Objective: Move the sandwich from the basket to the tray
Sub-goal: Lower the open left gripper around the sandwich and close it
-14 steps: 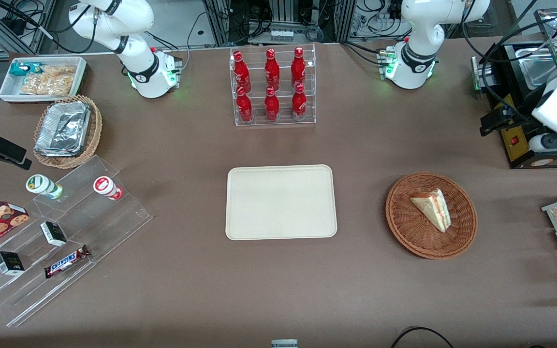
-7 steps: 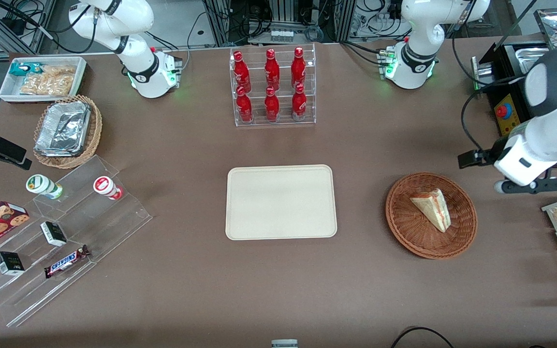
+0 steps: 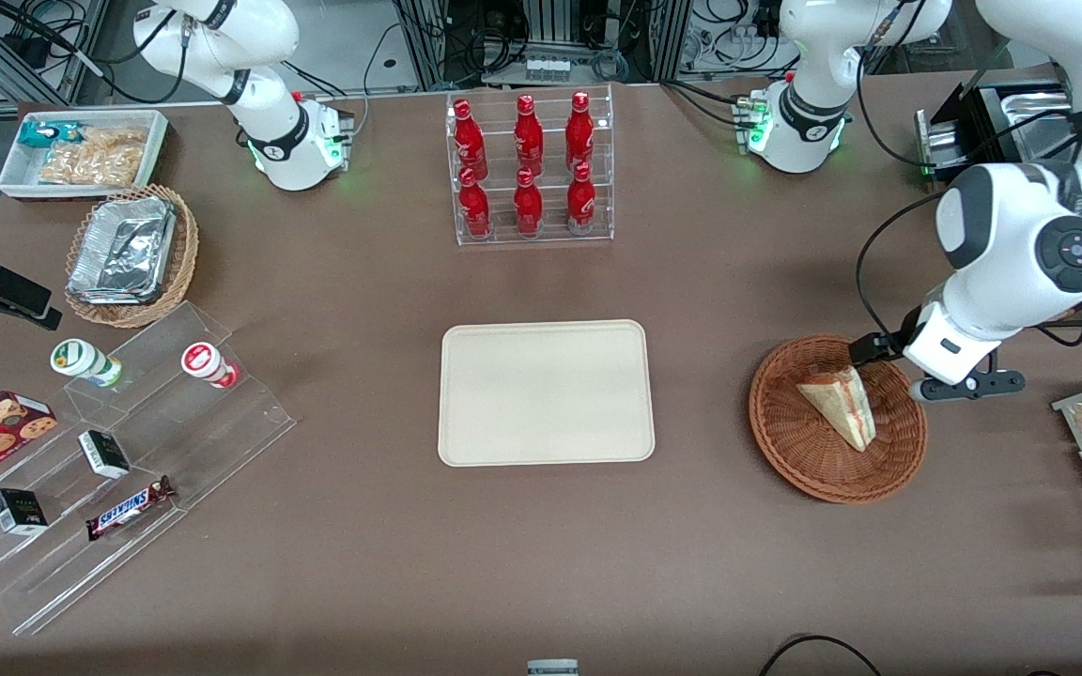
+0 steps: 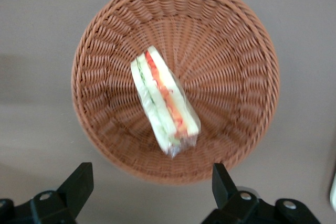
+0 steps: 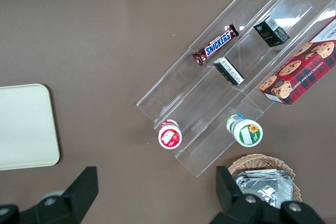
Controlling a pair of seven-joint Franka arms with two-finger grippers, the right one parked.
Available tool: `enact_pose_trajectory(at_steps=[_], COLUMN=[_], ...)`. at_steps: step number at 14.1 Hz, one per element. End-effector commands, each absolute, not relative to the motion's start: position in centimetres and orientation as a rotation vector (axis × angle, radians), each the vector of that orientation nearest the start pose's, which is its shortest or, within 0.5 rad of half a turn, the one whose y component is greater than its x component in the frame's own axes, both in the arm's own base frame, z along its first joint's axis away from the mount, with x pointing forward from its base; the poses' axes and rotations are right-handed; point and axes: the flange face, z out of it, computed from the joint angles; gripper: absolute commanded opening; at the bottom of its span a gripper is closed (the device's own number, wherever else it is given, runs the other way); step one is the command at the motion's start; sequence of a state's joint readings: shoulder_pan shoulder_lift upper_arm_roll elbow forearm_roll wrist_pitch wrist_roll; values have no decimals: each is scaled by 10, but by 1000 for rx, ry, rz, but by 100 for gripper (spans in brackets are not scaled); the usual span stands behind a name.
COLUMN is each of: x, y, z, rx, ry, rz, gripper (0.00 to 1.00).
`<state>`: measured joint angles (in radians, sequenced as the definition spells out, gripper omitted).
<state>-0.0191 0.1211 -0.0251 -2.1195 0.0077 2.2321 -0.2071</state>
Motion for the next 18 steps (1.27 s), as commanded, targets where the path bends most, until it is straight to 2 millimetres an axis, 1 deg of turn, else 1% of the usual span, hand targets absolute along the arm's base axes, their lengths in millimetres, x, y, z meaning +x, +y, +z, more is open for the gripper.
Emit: enact_pose_trajectory(at_steps=[1, 2, 3, 7, 8, 10, 13, 14, 15, 16, 17, 18], x=[541, 542, 543, 551, 554, 557, 557, 558, 562, 566, 569, 570], y=[-26, -27, -28, -31, -33, -34, -33, -33, -34, -34, -35, -35], z=[333, 323, 317, 285, 279, 268, 262, 261, 259, 262, 263, 265], rx=[-3102, -3081, -3056, -2959, -2940, -2924, -2920, -2913, -2892, -2872, -2863, -2864], ry=[-491, -609, -734, -1102, -1165, -1219, -1233, -1250, -1302, -1354, -1375, -1375], rz=[-96, -77, -72, -89, -96, -103, -83, -80, -79, -89, -88, -90], gripper=[100, 100, 100, 100, 100, 100, 100, 93, 73, 55, 33, 16])
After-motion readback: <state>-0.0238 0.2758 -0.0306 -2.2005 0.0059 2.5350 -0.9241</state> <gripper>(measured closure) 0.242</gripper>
